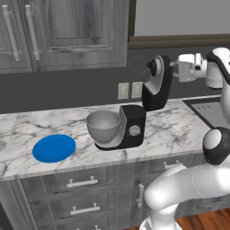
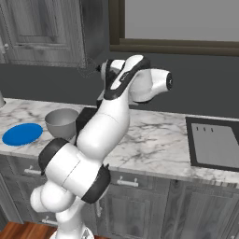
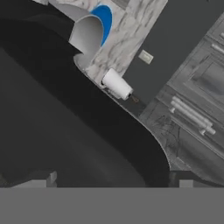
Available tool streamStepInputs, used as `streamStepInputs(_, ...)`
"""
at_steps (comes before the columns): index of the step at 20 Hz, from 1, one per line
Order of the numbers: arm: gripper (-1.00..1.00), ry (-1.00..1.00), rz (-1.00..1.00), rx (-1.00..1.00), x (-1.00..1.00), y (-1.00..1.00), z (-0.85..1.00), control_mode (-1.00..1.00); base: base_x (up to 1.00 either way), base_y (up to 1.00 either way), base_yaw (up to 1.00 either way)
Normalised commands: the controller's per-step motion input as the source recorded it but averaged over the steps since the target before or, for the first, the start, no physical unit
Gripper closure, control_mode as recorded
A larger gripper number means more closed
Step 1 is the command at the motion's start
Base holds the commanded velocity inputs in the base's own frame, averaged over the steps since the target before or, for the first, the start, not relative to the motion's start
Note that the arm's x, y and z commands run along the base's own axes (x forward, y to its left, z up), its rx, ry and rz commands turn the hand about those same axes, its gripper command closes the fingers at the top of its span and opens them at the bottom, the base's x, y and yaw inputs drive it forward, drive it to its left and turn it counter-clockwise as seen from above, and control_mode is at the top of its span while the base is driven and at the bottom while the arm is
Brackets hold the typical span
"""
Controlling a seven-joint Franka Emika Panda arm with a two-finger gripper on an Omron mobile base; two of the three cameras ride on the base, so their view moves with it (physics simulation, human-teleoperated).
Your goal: Add butter and sugar cubes to the stand mixer bowl and then turn on the stand mixer to begin making frosting.
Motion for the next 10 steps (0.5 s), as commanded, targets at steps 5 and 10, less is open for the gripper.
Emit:
streamStepInputs(5,-1.0,0.0,0.09,0.18,0.51,0.04,0.0,-1.0,0.0,0.0,0.0)
streamStepInputs(10,-1.0,0.0,0.12,0.07,0.22,0.45,0.0,-1.0,0.0,0.0,0.0)
